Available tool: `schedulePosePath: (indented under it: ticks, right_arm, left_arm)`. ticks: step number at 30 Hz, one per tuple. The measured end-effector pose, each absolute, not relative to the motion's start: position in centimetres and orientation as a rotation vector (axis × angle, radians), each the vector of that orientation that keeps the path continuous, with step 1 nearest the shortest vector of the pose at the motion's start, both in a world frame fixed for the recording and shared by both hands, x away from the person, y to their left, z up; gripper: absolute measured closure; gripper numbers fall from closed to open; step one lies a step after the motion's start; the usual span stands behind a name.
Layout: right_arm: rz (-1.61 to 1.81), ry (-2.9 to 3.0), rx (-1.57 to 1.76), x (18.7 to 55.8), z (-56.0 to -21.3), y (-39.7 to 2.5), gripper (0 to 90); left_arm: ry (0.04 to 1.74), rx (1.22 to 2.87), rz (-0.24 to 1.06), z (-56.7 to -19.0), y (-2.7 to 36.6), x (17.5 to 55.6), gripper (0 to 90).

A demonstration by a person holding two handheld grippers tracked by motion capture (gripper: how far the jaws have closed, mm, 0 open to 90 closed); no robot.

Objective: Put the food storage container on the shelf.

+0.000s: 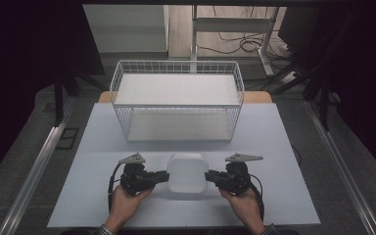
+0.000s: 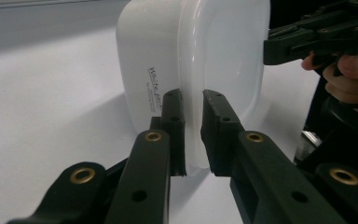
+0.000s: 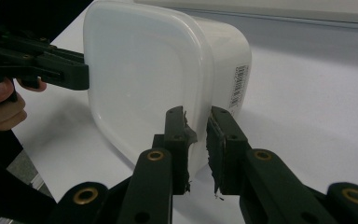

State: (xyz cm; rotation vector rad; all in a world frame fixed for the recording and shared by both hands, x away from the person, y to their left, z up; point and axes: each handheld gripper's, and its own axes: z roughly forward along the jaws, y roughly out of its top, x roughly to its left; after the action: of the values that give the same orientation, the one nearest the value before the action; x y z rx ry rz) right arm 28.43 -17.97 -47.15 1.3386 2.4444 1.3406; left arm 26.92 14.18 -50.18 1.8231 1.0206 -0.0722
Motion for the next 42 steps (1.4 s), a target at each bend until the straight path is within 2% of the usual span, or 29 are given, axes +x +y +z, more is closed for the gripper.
schedulePosePath:
  ticks: [5, 19, 26, 42]
  right_arm:
    - [1.344, 2.433, 1.324, 28.5, -47.2, -18.0, 77.7]
    - [1.469, 2.391, 1.203, 29.0, -44.1, -17.7, 78.7]
    - [1.497, 2.371, 1.178, 30.1, -42.7, -17.3, 78.6]
    - [1.567, 2.293, 1.095, 33.3, -37.2, -16.2, 78.6]
  left_arm:
    - [1.026, 1.828, -0.048, -50.0, 14.0, 26.9, 80.2]
    - [1.014, 1.809, 0.009, -47.4, 14.6, 27.0, 79.9]
    - [1.006, 1.818, 0.075, -44.7, 15.1, 27.8, 79.9]
    - [0.963, 1.783, 0.174, -38.8, 16.2, 30.8, 79.8]
